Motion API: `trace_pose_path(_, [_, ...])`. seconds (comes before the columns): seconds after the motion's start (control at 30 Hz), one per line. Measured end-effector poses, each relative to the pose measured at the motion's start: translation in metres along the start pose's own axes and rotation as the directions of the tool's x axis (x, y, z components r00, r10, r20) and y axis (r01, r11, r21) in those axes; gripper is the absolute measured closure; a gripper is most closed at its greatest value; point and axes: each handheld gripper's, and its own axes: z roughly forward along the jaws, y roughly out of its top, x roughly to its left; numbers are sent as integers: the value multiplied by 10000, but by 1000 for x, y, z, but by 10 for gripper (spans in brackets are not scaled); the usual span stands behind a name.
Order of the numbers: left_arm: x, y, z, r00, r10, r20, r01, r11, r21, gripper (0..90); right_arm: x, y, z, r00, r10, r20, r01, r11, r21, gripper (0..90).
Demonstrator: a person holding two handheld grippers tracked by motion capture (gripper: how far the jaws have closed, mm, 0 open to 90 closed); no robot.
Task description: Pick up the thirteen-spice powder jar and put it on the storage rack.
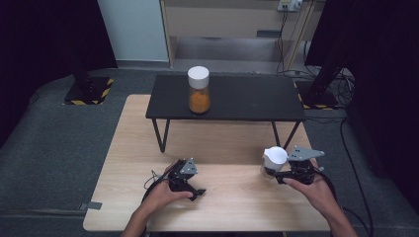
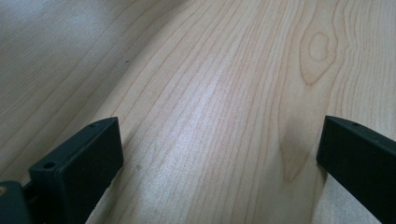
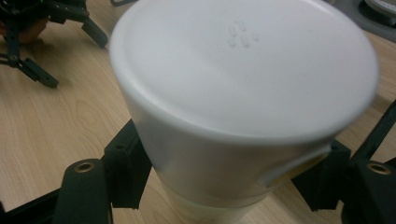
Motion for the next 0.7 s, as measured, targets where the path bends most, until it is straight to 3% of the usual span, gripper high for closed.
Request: trace_pose_path(0.7, [0, 0, 0, 10000, -2, 4, 2, 10000, 3, 0, -11, 70, -47, 9998, -109, -187, 109, 9999, 6, 312])
